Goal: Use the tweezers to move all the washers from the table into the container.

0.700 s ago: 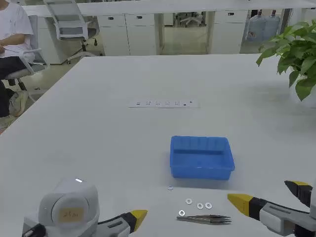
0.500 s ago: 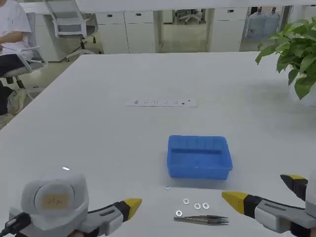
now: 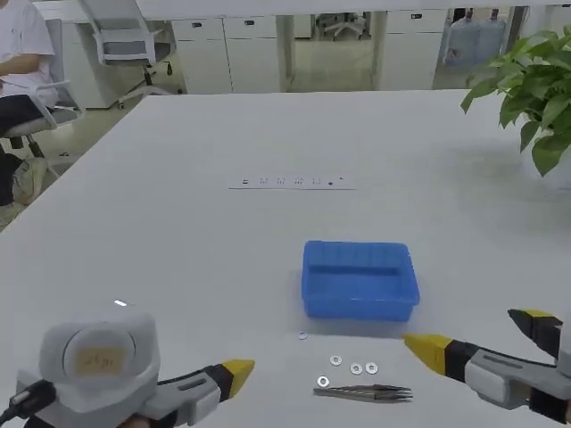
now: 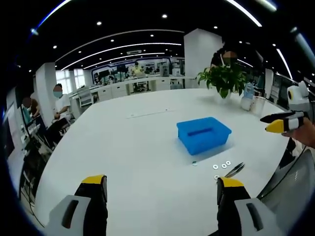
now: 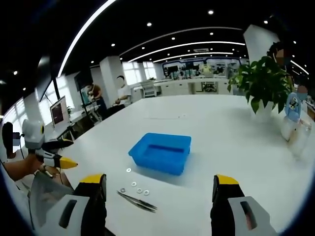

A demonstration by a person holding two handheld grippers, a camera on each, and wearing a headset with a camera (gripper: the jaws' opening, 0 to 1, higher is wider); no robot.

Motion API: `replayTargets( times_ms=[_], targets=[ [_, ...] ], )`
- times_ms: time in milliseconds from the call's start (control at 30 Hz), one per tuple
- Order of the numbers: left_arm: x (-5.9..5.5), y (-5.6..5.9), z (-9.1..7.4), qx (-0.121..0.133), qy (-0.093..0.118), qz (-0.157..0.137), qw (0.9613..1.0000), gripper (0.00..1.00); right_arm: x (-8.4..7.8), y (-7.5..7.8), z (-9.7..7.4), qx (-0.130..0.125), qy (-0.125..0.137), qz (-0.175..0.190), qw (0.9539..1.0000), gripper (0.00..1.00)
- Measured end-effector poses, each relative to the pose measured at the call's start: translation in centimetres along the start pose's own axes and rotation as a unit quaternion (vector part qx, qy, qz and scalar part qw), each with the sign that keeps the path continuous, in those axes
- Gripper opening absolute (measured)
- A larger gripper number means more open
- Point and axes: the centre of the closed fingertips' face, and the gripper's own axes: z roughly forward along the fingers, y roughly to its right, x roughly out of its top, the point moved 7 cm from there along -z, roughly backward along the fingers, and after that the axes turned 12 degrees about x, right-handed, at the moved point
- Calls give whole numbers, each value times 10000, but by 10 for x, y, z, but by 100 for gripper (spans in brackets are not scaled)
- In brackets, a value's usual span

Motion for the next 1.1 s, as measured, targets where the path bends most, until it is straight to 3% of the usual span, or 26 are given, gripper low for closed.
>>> replayTargets(
  times_ms=[800, 867, 1000, 1100],
  targets=[
    [7, 11, 2, -194, 65, 48, 9998, 91, -3, 3, 5, 54, -154, -81, 9998, 88],
    [9, 15, 2, -324, 93, 61, 9994, 89, -5, 4, 5, 60, -170, -53, 9998, 88],
    [12, 30, 4, -813, 50, 188, 9965, 73, -11, 5, 7, 67, -259, 0, 9996, 87],
    [12, 45, 8, -1300, -35, 427, 9906, 59, -14, 5, 8, 74, -325, 12, 9994, 87]
  ],
)
